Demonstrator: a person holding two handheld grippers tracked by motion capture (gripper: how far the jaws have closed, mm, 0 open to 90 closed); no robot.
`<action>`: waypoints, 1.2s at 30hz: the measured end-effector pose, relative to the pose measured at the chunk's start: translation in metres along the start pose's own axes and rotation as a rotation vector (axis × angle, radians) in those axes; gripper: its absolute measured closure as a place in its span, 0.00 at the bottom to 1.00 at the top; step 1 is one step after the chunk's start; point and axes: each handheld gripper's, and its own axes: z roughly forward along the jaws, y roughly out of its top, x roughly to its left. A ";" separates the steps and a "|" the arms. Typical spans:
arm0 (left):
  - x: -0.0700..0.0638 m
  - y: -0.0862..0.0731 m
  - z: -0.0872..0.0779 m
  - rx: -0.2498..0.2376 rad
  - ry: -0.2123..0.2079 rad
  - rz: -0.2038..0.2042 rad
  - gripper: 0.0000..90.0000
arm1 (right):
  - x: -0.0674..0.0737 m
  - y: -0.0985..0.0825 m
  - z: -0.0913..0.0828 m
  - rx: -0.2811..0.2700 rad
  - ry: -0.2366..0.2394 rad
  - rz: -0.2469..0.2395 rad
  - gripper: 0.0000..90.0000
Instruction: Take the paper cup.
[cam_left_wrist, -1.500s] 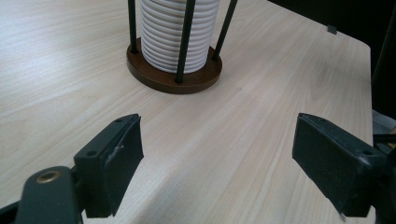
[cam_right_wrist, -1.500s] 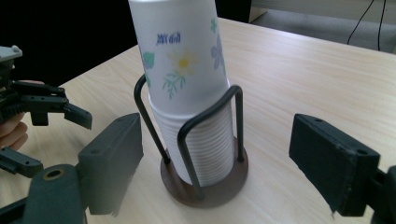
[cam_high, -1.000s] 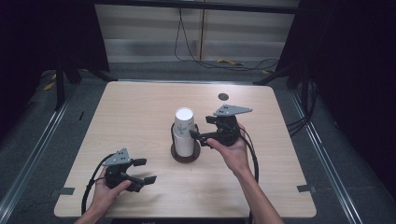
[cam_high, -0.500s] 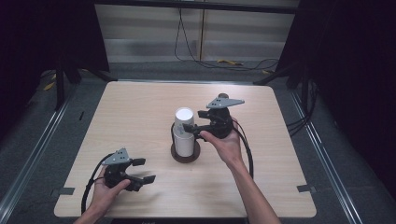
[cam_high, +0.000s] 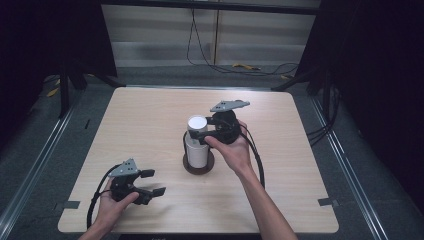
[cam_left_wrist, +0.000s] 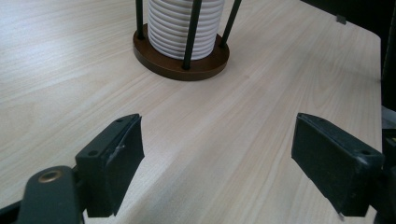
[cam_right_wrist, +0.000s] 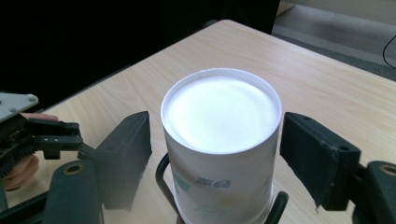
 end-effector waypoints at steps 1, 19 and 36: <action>0.000 0.000 0.000 0.000 -0.001 -0.002 0.19 | 0.000 0.000 0.002 0.009 -0.001 -0.005 0.28; 0.002 -0.001 -0.001 -0.004 0.001 -0.008 0.19 | -0.002 0.000 0.015 0.042 -0.018 0.006 0.32; 0.001 -0.001 -0.001 -0.007 -0.013 0.010 0.19 | -0.002 0.001 0.017 0.049 -0.021 -0.011 0.35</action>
